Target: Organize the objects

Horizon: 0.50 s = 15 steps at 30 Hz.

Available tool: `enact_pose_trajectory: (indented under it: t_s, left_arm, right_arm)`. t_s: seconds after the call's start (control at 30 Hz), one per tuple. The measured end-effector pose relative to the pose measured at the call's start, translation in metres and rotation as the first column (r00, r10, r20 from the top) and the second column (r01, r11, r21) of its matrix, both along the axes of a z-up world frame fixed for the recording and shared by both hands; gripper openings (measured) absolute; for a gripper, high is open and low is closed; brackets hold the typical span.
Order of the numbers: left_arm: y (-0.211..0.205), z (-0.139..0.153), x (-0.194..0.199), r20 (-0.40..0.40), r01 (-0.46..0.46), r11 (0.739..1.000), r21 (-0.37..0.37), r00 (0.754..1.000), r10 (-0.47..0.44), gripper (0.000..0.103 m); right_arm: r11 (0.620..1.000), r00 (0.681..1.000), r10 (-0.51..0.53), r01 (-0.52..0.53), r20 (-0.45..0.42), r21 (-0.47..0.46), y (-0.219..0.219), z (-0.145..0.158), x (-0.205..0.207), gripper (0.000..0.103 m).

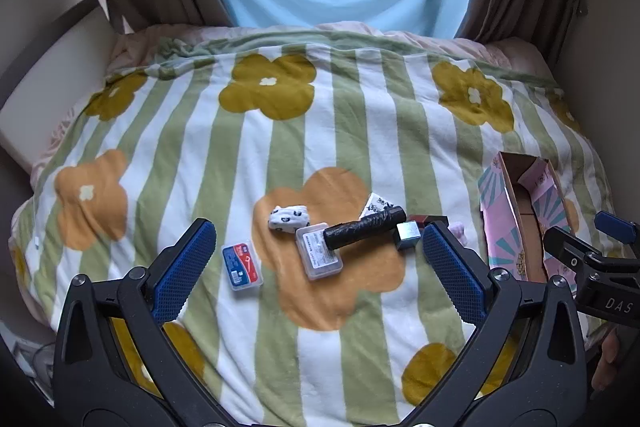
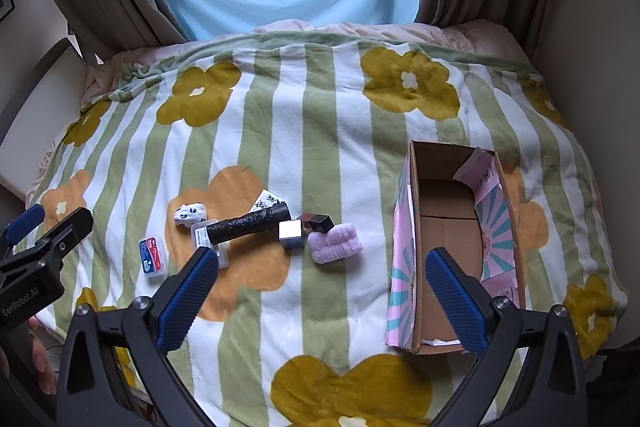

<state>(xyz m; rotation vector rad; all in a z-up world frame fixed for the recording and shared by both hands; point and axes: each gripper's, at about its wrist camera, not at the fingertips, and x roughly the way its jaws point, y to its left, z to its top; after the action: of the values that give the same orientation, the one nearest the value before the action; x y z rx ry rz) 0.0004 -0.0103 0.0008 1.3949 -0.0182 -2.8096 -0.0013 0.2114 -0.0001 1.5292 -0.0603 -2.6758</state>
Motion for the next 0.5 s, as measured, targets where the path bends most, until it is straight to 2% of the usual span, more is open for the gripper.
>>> enact_pose_trajectory:
  t_s: [0.5]
  left_arm:
    - [-0.0101, -0.0058, 0.0012, 0.018, -0.014, 1.000, 0.023, 1.000, 0.013, 0.103]
  right_arm:
    - [1.000, 1.000, -0.017, 0.017, -0.003, -0.006, 0.0022, -0.0014, 0.0040, 0.102]
